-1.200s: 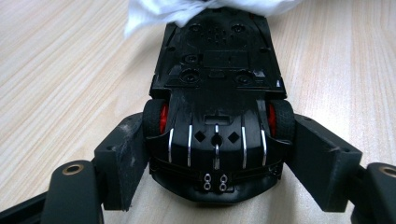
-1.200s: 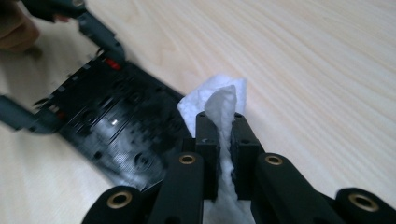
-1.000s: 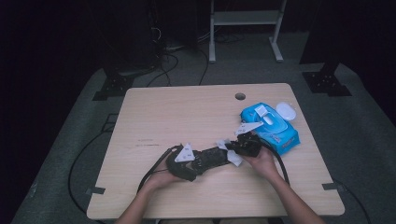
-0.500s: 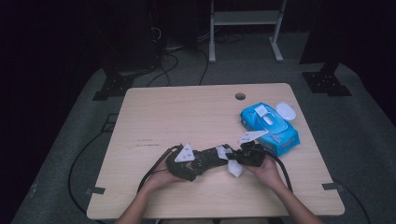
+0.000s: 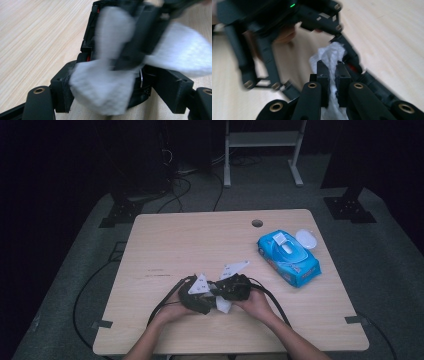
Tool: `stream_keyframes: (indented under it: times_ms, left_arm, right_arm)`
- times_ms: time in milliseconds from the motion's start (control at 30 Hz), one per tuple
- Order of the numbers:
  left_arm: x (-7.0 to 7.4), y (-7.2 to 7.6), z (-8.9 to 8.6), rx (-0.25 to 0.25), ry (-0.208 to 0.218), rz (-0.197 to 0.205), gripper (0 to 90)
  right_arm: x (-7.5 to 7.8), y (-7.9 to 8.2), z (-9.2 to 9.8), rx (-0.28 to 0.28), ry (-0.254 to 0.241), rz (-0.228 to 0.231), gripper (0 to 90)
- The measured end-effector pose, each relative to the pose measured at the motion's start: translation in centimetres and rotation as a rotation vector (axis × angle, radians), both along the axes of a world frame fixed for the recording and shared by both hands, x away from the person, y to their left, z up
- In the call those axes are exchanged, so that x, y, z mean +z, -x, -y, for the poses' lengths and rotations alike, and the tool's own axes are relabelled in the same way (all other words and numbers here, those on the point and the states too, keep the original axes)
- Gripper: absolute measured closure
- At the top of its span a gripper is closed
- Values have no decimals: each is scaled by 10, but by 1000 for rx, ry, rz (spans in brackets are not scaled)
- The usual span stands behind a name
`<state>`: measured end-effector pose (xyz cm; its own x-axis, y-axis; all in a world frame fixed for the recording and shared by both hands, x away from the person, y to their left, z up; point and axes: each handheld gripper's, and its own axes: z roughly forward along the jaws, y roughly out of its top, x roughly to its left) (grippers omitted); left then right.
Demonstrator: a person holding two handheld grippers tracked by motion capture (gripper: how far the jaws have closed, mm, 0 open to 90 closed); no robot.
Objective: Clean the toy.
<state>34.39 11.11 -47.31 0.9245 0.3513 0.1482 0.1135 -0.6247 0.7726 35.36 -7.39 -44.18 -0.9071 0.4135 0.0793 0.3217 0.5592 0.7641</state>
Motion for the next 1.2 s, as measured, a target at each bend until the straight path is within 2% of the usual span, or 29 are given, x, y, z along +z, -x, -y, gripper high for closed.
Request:
stream_keyframes:
  times_ms: [133,267,433,567,667,900,1067,1200]
  left_arm:
    - [-1,-1,0,-1,-3,0,247]
    - [-2,-1,-1,0,-10,-2,247]
    - [-1,-2,-2,-2,-1,-2,247]
    - [-2,-2,-2,-1,-3,-3,246]
    - [-2,-2,-2,-2,-3,-7,246]
    - [-1,-2,-2,-2,1,-6,246]
    - [-1,-2,-2,-3,-1,-7,246]
    - [0,-2,-2,-3,5,-7,247]
  right_arm:
    - [1,-10,4,-53,16,34,845]
    - [0,-23,23,-112,33,43,845]
    - [-2,-35,56,-199,28,25,844]
    - [-4,-36,79,-251,30,9,844]
    - [-6,-31,94,-261,23,-1,844]
    - [-11,-12,107,-252,6,-29,844]
    - [-13,1,106,-219,-3,-43,844]
    - [-10,1,93,-172,-26,-65,844]
